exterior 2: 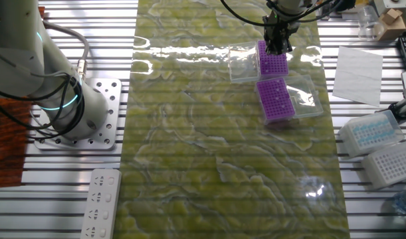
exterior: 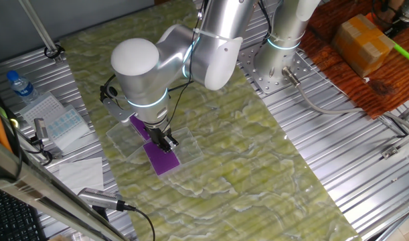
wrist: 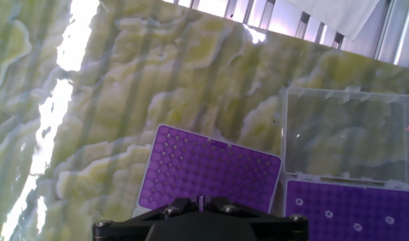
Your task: Transfer all small pipette tips from one holder to another
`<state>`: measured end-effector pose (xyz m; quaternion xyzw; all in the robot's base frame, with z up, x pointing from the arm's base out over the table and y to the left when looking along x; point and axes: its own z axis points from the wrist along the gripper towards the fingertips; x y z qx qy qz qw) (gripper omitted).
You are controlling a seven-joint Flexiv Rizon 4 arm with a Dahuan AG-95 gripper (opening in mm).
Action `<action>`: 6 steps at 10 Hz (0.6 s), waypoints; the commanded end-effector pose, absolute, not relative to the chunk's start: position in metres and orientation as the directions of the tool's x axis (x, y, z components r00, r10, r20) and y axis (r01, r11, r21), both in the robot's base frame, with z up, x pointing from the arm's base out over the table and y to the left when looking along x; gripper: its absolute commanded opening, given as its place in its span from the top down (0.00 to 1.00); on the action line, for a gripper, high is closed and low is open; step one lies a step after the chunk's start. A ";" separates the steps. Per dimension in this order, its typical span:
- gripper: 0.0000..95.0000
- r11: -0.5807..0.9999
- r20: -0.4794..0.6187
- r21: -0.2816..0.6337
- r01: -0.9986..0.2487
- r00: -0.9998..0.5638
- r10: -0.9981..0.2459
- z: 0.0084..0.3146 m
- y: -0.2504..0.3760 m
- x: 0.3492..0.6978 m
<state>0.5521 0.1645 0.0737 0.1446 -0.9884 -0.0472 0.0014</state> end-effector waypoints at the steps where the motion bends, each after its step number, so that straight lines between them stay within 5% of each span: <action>1: 1.00 0.955 -0.011 0.097 -0.280 -0.960 -0.280 0.072 0.165 0.552; 6: 1.00 0.959 -0.009 0.097 -0.266 -0.964 -0.266 0.073 0.165 0.552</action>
